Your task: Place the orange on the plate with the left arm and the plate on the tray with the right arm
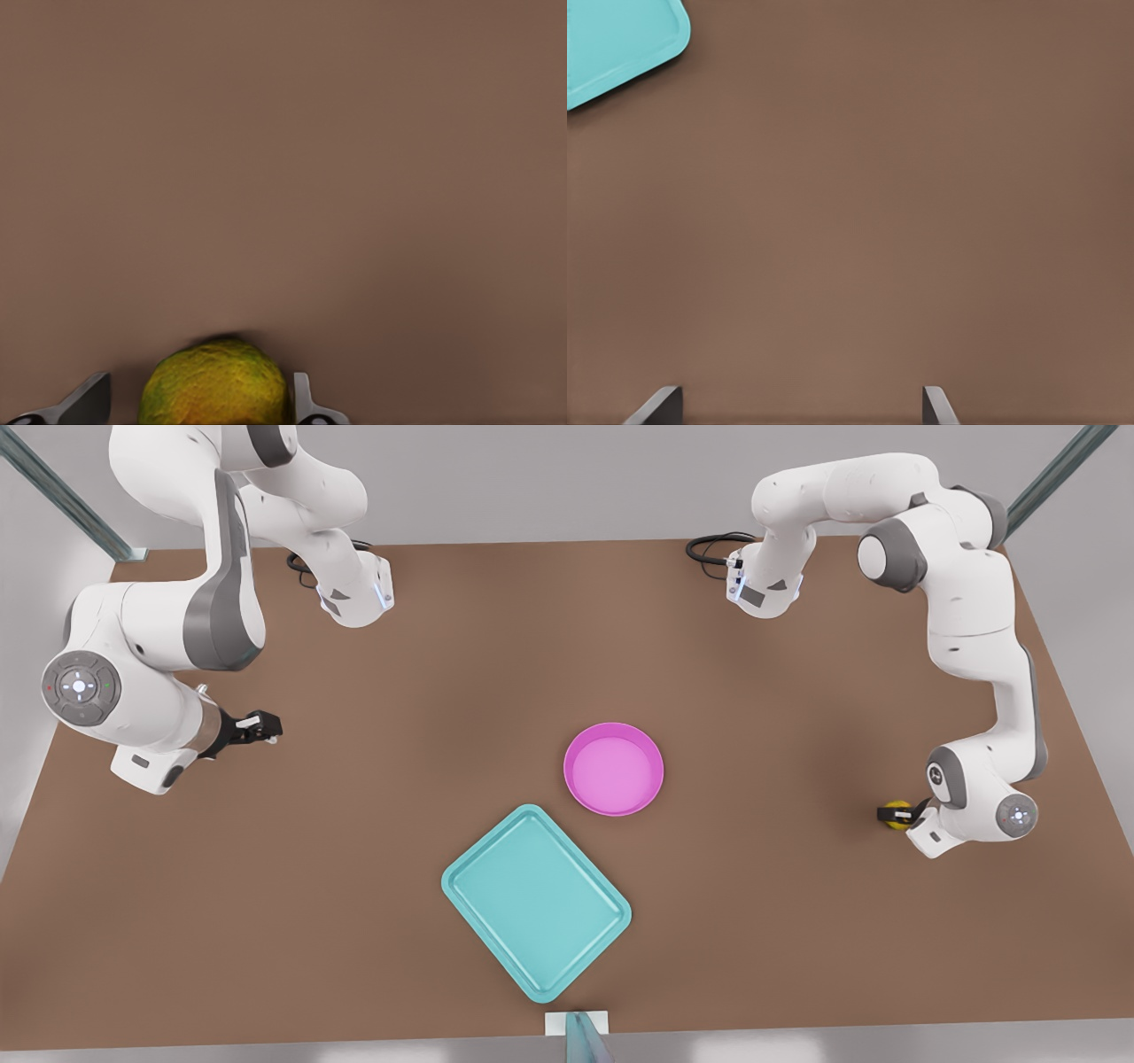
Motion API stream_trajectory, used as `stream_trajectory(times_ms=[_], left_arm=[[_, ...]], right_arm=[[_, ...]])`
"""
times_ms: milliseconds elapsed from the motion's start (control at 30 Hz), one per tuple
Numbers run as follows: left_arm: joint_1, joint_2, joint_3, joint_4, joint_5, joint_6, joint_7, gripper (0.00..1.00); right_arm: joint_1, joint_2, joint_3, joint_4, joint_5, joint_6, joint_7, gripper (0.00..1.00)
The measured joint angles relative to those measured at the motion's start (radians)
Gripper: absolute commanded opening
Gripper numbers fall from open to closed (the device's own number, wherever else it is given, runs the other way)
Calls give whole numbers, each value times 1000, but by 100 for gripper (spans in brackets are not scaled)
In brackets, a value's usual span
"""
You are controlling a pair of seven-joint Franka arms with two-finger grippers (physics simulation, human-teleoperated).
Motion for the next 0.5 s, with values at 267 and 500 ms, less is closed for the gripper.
stream_trajectory(times_ms=[267,500], left_arm=[[-11,-27,-3,-1,6,-11,20,64],[-684,-220,-18,41,-20,-191,-111,67]], right_arm=[[-6,0,0,-1,11,-1,-4,100],[-6,4,0,-1,16,-2,-6,100]])
